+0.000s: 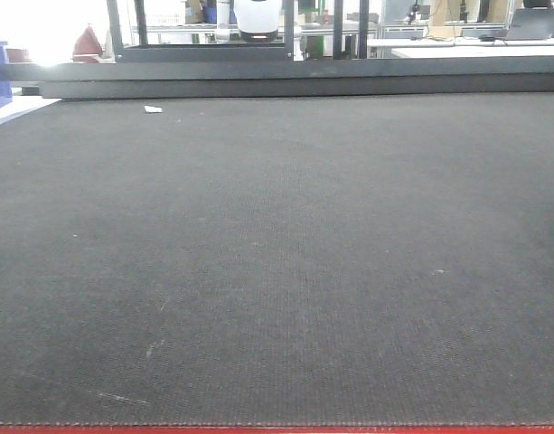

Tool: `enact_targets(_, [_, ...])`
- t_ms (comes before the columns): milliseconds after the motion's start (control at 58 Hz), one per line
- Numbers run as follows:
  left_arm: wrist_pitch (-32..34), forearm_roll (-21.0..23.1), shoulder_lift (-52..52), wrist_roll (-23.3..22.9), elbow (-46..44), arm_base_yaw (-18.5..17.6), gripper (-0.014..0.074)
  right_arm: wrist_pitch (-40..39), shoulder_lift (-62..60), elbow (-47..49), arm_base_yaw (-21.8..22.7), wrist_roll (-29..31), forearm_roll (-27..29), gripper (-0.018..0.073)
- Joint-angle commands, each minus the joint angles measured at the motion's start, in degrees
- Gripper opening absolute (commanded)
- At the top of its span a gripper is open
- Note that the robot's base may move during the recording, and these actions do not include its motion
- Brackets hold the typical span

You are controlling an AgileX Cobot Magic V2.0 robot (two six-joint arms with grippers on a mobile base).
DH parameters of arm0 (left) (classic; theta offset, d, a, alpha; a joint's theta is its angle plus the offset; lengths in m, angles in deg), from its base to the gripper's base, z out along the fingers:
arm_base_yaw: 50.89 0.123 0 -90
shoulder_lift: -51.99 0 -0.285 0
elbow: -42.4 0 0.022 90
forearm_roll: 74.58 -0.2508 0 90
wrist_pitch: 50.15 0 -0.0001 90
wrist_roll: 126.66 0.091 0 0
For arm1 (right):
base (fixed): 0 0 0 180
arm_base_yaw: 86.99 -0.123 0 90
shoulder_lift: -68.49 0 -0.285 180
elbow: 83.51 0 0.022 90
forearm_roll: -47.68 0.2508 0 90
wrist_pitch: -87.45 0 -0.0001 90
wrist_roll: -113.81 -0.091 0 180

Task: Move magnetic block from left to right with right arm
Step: 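Lift the red cube with the right gripper off the table, then drive the base away from the table holding the cube in the right gripper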

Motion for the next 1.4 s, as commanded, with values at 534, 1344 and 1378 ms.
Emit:
enact_targets(534, [4.7,0.4,-0.5,-0.5,0.5,-0.3,-0.0117,-0.9,-31.3,-8.6,0.4,0.1,1.1,0.0266])
enact_targets(1344, [4.7,0.4,-0.5,-0.5,0.5,-0.3,-0.0117,2.6,-33.6,-8.7,0.4,0.1,10.4,0.0266])
enact_targets(1378, [4.7,0.4,-0.5,-0.5,0.5,-0.3,-0.0117,2.6,-33.6,-8.7,0.4,0.1,10.4,0.0266])
